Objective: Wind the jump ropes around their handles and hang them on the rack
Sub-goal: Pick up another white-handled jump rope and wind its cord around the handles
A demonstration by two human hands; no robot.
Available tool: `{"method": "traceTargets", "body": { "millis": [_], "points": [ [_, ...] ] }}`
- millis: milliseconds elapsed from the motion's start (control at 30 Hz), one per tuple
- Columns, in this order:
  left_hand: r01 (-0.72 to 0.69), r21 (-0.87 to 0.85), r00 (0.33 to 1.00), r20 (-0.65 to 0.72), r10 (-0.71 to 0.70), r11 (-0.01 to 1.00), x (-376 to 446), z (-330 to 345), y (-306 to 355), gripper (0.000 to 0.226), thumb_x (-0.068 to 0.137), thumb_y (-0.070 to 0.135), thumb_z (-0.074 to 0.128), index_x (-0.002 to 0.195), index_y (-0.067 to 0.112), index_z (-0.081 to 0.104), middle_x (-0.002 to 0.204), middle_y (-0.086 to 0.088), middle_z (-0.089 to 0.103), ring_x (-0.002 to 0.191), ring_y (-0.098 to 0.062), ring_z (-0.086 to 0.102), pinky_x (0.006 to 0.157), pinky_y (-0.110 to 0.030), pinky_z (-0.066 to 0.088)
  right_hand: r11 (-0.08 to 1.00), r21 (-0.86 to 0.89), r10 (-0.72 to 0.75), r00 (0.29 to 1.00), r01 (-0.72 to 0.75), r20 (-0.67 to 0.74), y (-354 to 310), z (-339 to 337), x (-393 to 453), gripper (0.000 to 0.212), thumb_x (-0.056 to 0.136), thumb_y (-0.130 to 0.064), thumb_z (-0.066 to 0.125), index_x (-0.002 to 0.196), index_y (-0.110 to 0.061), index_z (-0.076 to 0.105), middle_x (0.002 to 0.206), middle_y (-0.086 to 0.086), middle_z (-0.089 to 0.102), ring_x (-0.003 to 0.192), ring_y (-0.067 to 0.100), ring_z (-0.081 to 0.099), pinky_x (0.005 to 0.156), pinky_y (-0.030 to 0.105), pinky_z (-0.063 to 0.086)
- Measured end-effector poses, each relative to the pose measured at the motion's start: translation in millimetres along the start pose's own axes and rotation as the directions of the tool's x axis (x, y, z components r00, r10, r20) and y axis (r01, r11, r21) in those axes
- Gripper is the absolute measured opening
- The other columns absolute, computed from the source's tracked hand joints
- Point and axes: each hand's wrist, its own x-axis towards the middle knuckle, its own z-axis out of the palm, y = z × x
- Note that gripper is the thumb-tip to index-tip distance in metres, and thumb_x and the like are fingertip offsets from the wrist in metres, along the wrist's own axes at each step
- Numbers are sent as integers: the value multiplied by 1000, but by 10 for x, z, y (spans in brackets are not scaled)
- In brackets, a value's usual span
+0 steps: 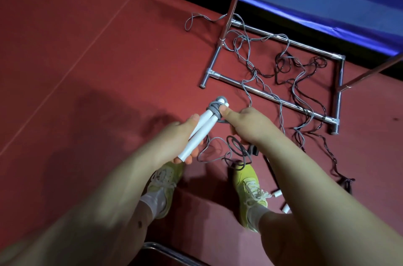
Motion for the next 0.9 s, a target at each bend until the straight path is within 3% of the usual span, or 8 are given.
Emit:
{"method": "traceTargets", "body": {
  "millis": [133,233,300,400,500,633,767,900],
  "points": [
    [-59,88,994,-83,66,994,32,-34,-11,51,99,46,29,82,10,60,58,-3,60,46,-18,53,47,-21,36,997,68,-44,999,44,6,-12,31,1,63,96,-53,41,56,-5,55,32,-4,39,33,11,37,49,25,32],
    [-75,150,990,-111,92,986,64,-58,-42,49,99,47,29,87,12,60,66,-4,61,54,-20,55,53,-24,38,991,130,-36,998,28,60,8,47,24,75,97,-55,32,75,7,66,38,-3,46,37,15,40,55,28,36],
    [-82,195,986,-128,108,977,70,-68,-61,47,98,49,31,91,13,61,72,-3,62,60,-20,56,59,-28,42,993,112,-45,992,32,118,19,65,32,80,97,-58,25,79,6,69,44,0,52,38,14,42,55,28,38],
    [-97,272,975,-166,146,957,61,-78,-63,50,97,48,36,95,7,63,87,-12,66,79,-28,60,78,-37,47,996,52,-79,978,71,193,-14,66,-7,60,99,-46,34,79,-2,69,46,-3,54,36,9,42,47,21,36],
    [-90,337,969,-186,160,937,60,-89,-49,48,96,45,39,105,5,63,100,-17,66,95,-31,60,82,-37,44,969,-126,-181,954,215,238,-38,69,-71,27,91,-15,52,72,2,59,56,10,54,45,14,40,51,29,33],
    [-139,340,964,-170,206,930,47,-130,-11,36,97,39,42,107,12,63,98,-13,67,95,-29,61,81,-35,44,898,-274,-308,937,344,167,-60,34,-123,18,85,-10,52,75,3,57,73,22,64,62,36,53,57,38,43],
    [-140,368,972,-124,198,919,12,-162,-14,33,97,41,43,111,20,65,74,4,57,85,-22,57,78,-31,42,859,-325,-357,918,396,176,-89,-108,-174,19,86,-17,58,70,-5,60,70,17,64,62,31,54,57,32,43],
    [-139,413,977,-90,192,900,32,-161,-45,34,96,43,44,106,20,66,68,6,55,69,-16,51,69,-29,37,852,-366,-324,926,375,194,-83,-132,-177,21,88,-19,57,68,-12,60,61,7,55,65,27,49,57,33,38]
  ]
}}
